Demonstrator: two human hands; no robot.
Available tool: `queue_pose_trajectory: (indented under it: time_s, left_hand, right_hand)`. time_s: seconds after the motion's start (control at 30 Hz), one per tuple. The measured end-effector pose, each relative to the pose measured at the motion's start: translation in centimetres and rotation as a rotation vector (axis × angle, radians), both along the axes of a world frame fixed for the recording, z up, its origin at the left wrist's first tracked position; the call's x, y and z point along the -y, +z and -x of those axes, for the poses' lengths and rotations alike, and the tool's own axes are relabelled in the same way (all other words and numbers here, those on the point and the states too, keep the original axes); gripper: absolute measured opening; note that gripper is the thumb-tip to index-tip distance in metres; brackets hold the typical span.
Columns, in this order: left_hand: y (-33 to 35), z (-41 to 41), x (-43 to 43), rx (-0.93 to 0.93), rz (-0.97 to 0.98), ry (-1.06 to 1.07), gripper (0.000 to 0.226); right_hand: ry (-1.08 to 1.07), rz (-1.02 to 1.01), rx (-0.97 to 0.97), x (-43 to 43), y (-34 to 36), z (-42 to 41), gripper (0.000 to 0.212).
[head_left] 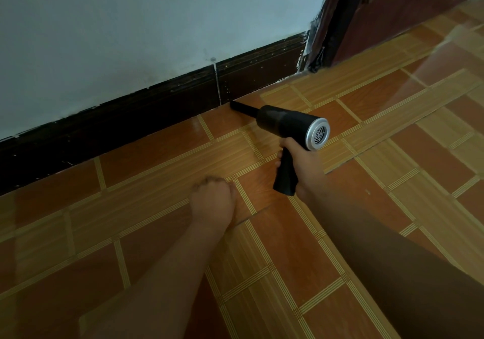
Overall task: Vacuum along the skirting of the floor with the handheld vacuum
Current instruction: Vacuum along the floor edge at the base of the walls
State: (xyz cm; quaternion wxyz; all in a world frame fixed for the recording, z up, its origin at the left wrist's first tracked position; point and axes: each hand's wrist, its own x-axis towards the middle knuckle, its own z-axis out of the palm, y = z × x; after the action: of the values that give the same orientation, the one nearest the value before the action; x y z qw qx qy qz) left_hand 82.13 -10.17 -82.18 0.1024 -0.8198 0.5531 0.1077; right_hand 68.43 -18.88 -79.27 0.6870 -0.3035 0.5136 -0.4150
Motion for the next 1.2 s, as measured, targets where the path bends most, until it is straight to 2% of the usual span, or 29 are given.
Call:
queue_pose_trajectory:
  time_s: [0.1, 0.3, 0.67, 0.83, 1.2]
  left_hand:
    - [-0.7, -0.5, 0.7, -0.047, 0.040, 0.005, 0.044]
    - [-2.0, -0.7, 1.4, -0.076, 0.028, -0.118, 0.050]
    - [-1.4, 0.2, 1.9, -0.036, -0.043, -0.089, 0.052]
    - [-1.3, 0.9, 2.3, 0.004, -0.071, -0.081, 0.053]
    - [-1.3, 1.0, 2.3, 0.007, -0.059, -0.074, 0.054]
  right_hand:
    - [-0.023, 0.011, 0.000, 0.4, 0.1, 0.1, 0.039]
    - [-0.050, -0.002, -0.007, 1.3, 0.0, 0.9, 0.039]
    - [-0.220, 0.004, 0.006, 3.5, 0.1, 2.7, 0.029]
    - [-0.282, -0.005, 0.033, 4.7, -0.2, 3.5, 0.038]
    - [-0.234, -0.032, 0.041, 4.7, -0.7, 3.2, 0.037]
